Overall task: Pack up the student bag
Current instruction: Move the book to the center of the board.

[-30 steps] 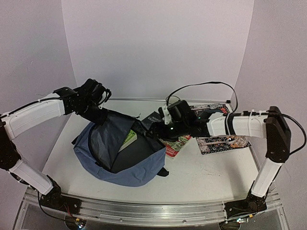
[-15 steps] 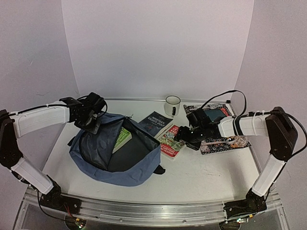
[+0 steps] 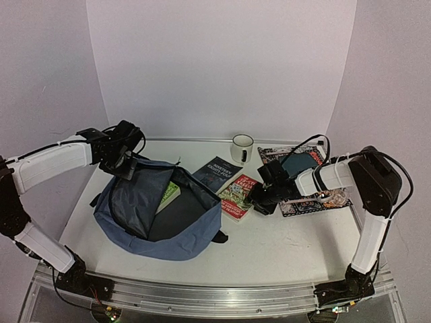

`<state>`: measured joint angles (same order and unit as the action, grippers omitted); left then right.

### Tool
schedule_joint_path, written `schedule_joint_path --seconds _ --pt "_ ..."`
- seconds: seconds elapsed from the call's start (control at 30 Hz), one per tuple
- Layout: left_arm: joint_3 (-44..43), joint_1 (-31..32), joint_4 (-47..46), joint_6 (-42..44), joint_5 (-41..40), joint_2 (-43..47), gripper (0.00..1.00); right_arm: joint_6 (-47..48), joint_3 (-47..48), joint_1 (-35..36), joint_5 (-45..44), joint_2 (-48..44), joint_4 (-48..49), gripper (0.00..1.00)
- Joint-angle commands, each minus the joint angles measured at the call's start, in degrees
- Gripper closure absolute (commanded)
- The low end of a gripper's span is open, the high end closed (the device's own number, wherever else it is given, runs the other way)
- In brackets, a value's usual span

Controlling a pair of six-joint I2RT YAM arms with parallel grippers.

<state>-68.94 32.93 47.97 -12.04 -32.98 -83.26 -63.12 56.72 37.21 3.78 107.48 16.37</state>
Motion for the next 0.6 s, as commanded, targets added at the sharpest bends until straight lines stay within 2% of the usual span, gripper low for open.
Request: schedule_joint_path --seconds 0.0,0.1,0.33,0.47,0.57 --pt "-6.1 -0.2 0.0 0.2 2.4 2.8 0.51 -1.4 0.4 0.0 1.4 1.6 -1.2 0.59" --pt "-9.1 -0.2 0.0 0.2 4.4 3.2 0.38 -1.2 -0.1 -0.2 1.6 0.5 -1.1 0.75" --pt "-16.5 -0.2 0.1 0.3 10.2 2.8 0.22 -0.6 -1.1 -1.3 3.0 -1.2 -0.2 1.0" --pt "-19.8 -0.2 0.3 0.6 11.0 3.2 0.14 0.2 -2.7 -1.6 4.3 -3.0 -0.2 1.0" --pt "-21.6 -0.2 0.8 1.8 8.8 3.8 0.09 0.7 -5.0 -1.6 5.4 -5.5 -0.3 1.0"
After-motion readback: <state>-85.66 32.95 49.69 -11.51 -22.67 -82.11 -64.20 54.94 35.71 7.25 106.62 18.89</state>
